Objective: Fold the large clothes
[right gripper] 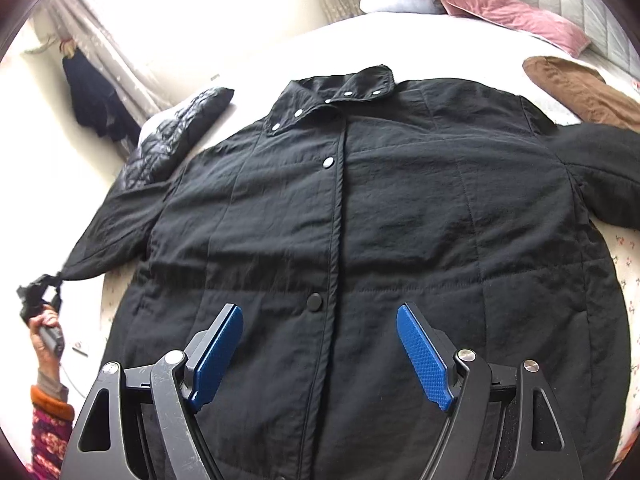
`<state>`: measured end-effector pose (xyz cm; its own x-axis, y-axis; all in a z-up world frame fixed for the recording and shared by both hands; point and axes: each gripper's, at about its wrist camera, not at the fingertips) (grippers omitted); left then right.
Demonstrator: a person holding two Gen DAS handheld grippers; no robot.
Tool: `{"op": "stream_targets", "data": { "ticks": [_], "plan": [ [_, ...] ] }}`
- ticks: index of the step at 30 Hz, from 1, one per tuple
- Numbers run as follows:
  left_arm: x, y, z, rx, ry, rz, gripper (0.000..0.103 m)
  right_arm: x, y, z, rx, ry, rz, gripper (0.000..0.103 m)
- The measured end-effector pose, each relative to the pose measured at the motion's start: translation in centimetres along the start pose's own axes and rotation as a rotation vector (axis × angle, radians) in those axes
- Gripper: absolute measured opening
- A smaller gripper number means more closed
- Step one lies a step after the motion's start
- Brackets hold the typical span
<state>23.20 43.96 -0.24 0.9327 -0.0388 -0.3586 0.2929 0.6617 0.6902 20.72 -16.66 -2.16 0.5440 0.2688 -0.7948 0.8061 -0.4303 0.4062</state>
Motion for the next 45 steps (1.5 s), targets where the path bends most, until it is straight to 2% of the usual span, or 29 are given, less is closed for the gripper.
{"op": "stream_targets", "data": {
  "ticks": [5,9,14,17,19,20,21,22,24,26,27,29,32,34,36,39,41,45],
  "plan": [
    [-1.5,2.8,12.4,0.223,-0.180,0.039,0.006,0.1,0.4,1.0,0.047,0.029,0.029,0.081],
    [-1.5,1.2,21.5,0.354,-0.306,-0.006,0.006,0.1,0.6,1.7,0.074,0.040,0.029,0.081],
    [-0.3,-3.9,30.3,0.490,-0.418,-0.125,0.006,-0.1,0.8,2.5,0.082,0.034,0.041,0.081],
    [0.8,-7.6,33.4,0.574,-0.450,-0.189,0.006,-0.2,0.9,3.0,0.098,0.036,0.041,0.081],
    [2.2,-9.5,35.1,0.628,-0.494,-0.265,0.007,-0.1,1.0,3.4,0.108,0.036,0.038,0.081],
    [3.1,-10.8,35.9,0.659,-0.542,-0.328,0.011,0.0,1.0,3.4,0.110,0.036,0.038,0.081],
    [2.8,-11.8,36.8,0.682,-0.569,-0.383,0.020,0.0,1.0,3.5,0.110,0.035,0.037,0.081],
    [3.1,-12.8,37.0,0.694,-0.585,-0.433,0.027,0.0,1.0,3.5,0.106,0.035,0.037,0.081],
    [2.7,-13.0,36.7,0.689,-0.589,-0.445,0.062,-0.1,1.0,3.5,0.098,0.030,0.039,0.081],
    [2.3,-12.2,35.1,0.692,-0.573,-0.384,0.064,-0.3,1.0,3.5,0.093,0.026,0.045,0.081],
    [2.6,-11.7,34.1,0.704,-0.540,-0.374,0.064,-0.3,0.9,3.6,0.094,0.026,0.047,0.081],
    [4.1,-10.5,31.6,0.731,-0.444,-0.381,0.064,-0.2,0.9,3.7,0.104,0.024,0.048,0.081],
    [6.2,-10.9,27.6,0.794,-0.302,-0.400,0.064,0.5,0.7,3.5,0.106,0.025,0.030,0.081],
    [7.7,-11.8,24.7,0.821,-0.232,-0.424,0.059,1.0,0.6,3.0,0.096,0.030,0.013,0.081],
    [9.3,-13.1,22.5,0.834,-0.195,-0.475,0.039,1.8,0.8,2.4,0.091,0.035,-0.012,0.081],
    [11.8,-14.8,20.6,0.830,-0.187,-0.551,0.018,3.4,2.2,1.1,0.075,0.027,-0.066,0.081],
    [12.7,-15.2,20.2,0.810,-0.198,-0.571,0.017,4.8,4.3,0.1,0.051,0.003,-0.078,0.080],
    [13.7,-15.4,20.9,0.809,-0.222,-0.559,0.017,8.3,8.6,-0.6,0.037,-0.051,-0.033,0.080]
  ]
}}
Point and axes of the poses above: each gripper's, at about its wrist camera, not at the fingertips, and x roughly the way its jaws point, z to its right, y to its top, and after that the axes turned 15 degrees about x, right-handed
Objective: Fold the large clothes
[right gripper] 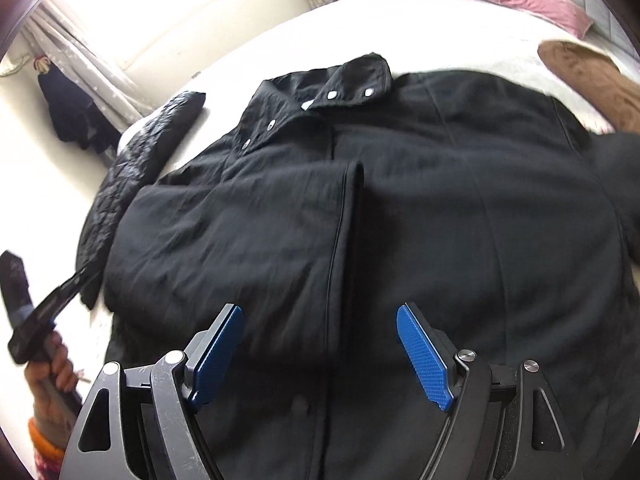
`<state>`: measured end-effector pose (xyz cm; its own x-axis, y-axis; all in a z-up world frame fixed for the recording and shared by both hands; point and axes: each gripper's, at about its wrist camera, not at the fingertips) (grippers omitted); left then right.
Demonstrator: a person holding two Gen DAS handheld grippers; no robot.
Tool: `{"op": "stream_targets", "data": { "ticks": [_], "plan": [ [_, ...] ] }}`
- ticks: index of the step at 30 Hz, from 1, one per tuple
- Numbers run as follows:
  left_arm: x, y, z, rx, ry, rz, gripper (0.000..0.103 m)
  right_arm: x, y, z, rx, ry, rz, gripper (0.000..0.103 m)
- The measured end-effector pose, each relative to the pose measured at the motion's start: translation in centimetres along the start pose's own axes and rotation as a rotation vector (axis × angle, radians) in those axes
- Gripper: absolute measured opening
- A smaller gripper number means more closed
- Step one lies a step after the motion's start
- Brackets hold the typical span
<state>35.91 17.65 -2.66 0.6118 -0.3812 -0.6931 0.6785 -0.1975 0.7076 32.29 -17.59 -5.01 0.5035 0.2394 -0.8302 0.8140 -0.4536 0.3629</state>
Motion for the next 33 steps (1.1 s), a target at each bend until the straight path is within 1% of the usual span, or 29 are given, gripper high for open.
{"op": "stream_targets", "data": {
  "ticks": [2,4,5,6,7,8,9,11,12,13,14,15,16,17,19,21,22,23,24,25,26,27,29,30,31,32,33],
  "plan": [
    [0.7,0.2,0.2,0.011,-0.004,0.004,0.017,2.4,1.5,0.1,0.026,-0.020,0.012,0.080],
    [1.3,0.2,0.3,0.022,-0.006,0.009,0.017,4.9,2.6,0.6,0.063,-0.046,0.031,0.074],
    [1.6,0.1,0.4,0.030,-0.010,0.014,0.017,5.7,3.0,0.8,0.075,-0.045,0.041,0.060],
    [1.8,0.0,0.5,0.037,-0.015,0.016,0.017,6.3,3.2,0.7,0.076,-0.022,0.054,0.034],
    [2.1,-0.2,0.6,0.046,-0.019,0.013,0.017,6.4,3.5,0.4,0.067,0.007,0.058,0.020],
    [2.4,-0.5,0.7,0.060,-0.023,0.008,0.017,5.8,3.7,-0.3,0.045,-0.011,0.104,0.014],
    [2.6,-0.8,0.8,0.074,-0.026,0.002,0.017,5.0,3.9,-0.9,0.013,0.000,0.146,0.007],
    [3.3,-1.7,0.8,0.094,-0.035,-0.018,0.017,2.7,4.7,-1.8,-0.021,0.043,0.240,0.007],
    [3.7,-2.2,0.8,0.105,-0.036,-0.038,0.017,2.1,5.2,-1.8,-0.023,0.034,0.273,0.007],
    [4.2,-2.7,0.9,0.121,-0.049,-0.056,0.017,2.0,5.7,-1.7,-0.029,0.000,0.290,0.007],
    [4.5,-2.9,1.2,0.134,-0.057,-0.061,0.016,3.1,6.3,-1.3,-0.034,-0.063,0.263,0.007],
    [4.5,-2.9,1.5,0.150,-0.046,-0.066,0.016,4.5,6.6,-1.0,-0.035,-0.105,0.215,0.007],
    [4.3,-2.7,1.9,0.167,-0.033,-0.075,0.016,6.2,6.5,-0.6,-0.044,-0.150,0.143,0.008],
    [4.1,-2.2,2.1,0.175,-0.029,-0.082,0.017,7.1,6.2,-0.4,-0.063,-0.170,0.115,0.010],
    [3.3,-1.0,2.3,0.178,-0.025,-0.083,0.018,6.3,5.7,-0.4,-0.067,-0.157,0.164,0.016],
    [2.7,0.6,2.2,0.185,0.001,-0.053,0.020,4.6,5.1,0.0,-0.036,-0.120,0.220,0.029],
    [2.6,1.4,2.1,0.186,0.017,-0.040,0.020,3.7,4.8,0.1,-0.029,-0.094,0.247,0.033],
    [2.7,2.1,1.8,0.179,0.035,-0.029,0.021,3.0,4.3,-0.1,-0.033,-0.076,0.267,0.041],
    [2.9,2.7,1.5,0.168,0.047,-0.022,0.024,2.7,3.9,-0.4,-0.046,-0.065,0.270,0.046],
    [3.3,3.0,1.1,0.160,0.054,-0.016,0.027,2.7,3.4,-0.8,-0.066,-0.054,0.258,0.047],
    [4.0,3.1,0.6,0.143,0.071,-0.014,0.035,3.0,2.7,-1.2,-0.095,-0.043,0.236,0.049],
    [4.9,3.0,0.0,0.123,0.092,-0.025,0.042,3.2,2.1,-1.2,-0.116,-0.038,0.217,0.049],
    [7.5,1.6,-1.1,0.081,0.111,-0.081,0.042,4.7,0.9,-1.7,-0.158,-0.057,0.183,0.050],
    [8.6,0.6,-1.4,0.082,0.109,-0.100,0.042,5.3,0.7,-1.7,-0.171,-0.072,0.182,0.050],
    [9.0,-0.2,-1.5,0.088,0.107,-0.075,0.042,5.8,0.2,-1.5,-0.183,-0.078,0.187,0.050],
    [8.8,-0.3,-1.5,0.087,0.108,-0.057,0.043,6.5,0.1,-1.4,-0.189,-0.084,0.200,0.054],
    [8.6,-0.1,-1.5,0.086,0.109,-0.054,0.044,6.7,-0.1,-1.2,-0.183,-0.102,0.212,0.064]
  ]
}}
Point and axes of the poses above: each gripper's, at about its wrist camera, not at the fingertips, and x roughly the way its jaws point, z to its right, y to its top, and after that the axes turned 15 degrees about x, right-handed
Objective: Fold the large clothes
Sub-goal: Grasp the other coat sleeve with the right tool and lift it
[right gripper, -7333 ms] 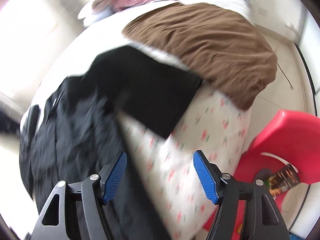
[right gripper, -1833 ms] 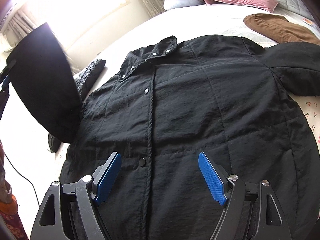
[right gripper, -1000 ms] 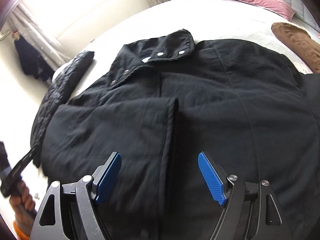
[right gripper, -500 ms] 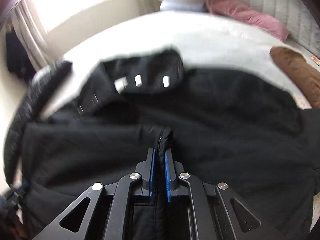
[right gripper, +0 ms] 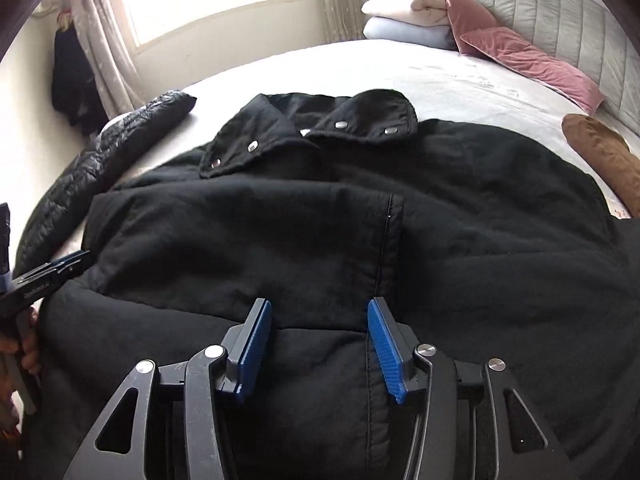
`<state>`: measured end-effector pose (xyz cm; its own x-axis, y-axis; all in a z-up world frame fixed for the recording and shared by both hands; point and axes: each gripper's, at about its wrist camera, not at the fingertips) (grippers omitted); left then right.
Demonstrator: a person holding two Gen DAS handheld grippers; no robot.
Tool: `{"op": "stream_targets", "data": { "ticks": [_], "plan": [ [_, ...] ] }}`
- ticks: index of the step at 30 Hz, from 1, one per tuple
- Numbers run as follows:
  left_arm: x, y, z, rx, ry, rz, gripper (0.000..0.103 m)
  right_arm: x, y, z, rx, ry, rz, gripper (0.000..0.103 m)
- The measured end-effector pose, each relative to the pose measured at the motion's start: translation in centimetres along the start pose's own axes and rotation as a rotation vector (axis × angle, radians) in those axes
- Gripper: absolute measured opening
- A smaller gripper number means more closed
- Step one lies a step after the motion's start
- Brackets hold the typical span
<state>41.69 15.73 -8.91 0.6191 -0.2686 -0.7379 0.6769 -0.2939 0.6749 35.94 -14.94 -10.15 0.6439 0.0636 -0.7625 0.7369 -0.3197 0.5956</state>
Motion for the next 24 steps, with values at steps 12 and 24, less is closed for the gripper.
{"op": "stream_targets", "data": {
  "ticks": [12,24],
  "plan": [
    [-5.9,-0.3,1.1,-0.079,-0.023,0.021,0.076,-4.2,0.7,2.2,0.094,-0.016,-0.027,0.073],
    [-15.0,-2.9,6.0,-0.194,-0.072,-0.098,0.088,-14.5,1.9,9.4,0.208,-0.037,0.040,0.078]
  ]
}}
Point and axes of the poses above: each gripper's, at about its wrist camera, not at the fingertips, and x roughly the way its jaws point, z to its right, y to its top, and after that the axes turned 15 degrees about x, right-handed
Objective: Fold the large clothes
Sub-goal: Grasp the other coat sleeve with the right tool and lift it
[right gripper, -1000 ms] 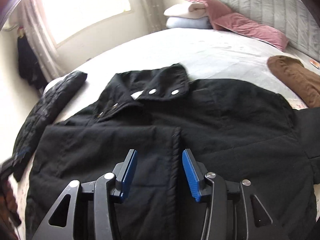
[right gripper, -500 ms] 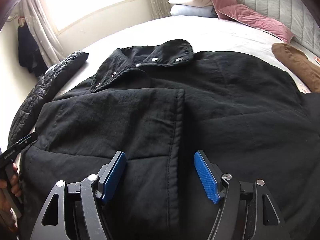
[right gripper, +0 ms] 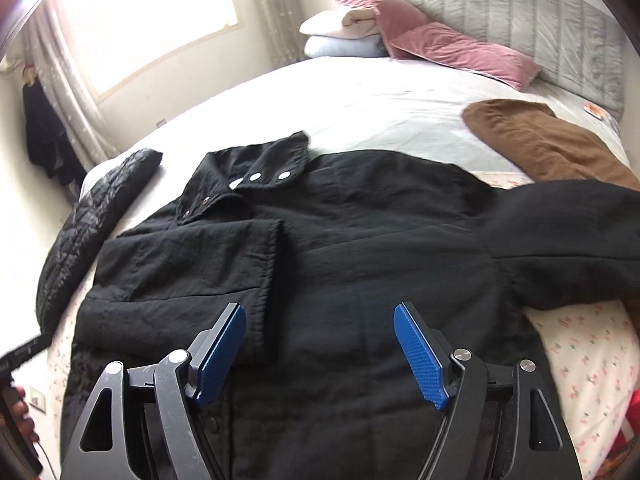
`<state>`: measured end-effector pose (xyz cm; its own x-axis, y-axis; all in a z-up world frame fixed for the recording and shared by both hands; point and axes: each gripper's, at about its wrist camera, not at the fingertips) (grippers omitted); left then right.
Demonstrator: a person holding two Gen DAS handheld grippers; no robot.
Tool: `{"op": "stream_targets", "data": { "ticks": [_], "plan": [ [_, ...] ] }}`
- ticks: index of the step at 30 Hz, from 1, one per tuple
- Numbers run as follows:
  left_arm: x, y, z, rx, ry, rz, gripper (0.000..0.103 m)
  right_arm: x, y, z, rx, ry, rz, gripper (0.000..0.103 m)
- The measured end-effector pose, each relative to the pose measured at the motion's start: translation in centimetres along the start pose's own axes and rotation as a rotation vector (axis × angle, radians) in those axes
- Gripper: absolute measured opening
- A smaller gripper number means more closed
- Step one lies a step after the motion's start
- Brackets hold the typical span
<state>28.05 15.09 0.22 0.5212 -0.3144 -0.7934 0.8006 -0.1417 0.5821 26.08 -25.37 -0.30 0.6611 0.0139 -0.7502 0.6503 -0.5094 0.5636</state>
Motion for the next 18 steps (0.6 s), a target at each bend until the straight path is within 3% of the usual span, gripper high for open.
{"op": "stream_targets", "data": {
  "ticks": [6,11,14,18],
  "plan": [
    [-2.9,-2.8,2.6,0.045,-0.005,0.041,0.089,-3.9,3.0,7.8,0.110,-0.072,0.030,0.079],
    [-2.7,-4.4,4.3,0.116,0.103,0.069,0.090,-6.0,5.9,16.0,0.239,-0.161,0.062,0.080],
    [-2.1,-4.8,4.1,0.131,0.128,0.068,0.090,-7.1,7.6,20.7,0.317,-0.201,0.085,0.080],
    [-0.7,-6.0,3.5,0.102,0.182,0.008,0.090,-8.1,9.6,26.2,0.422,-0.232,0.126,0.080]
  ]
}}
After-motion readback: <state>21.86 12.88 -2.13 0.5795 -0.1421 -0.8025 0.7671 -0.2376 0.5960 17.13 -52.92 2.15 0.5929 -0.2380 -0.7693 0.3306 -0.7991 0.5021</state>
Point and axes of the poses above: each gripper's, at about its wrist camera, not at the fingertips, and x roughly the way its jaws point, z to its right, y to its top, and after that the axes turned 15 degrees about x, right-handed
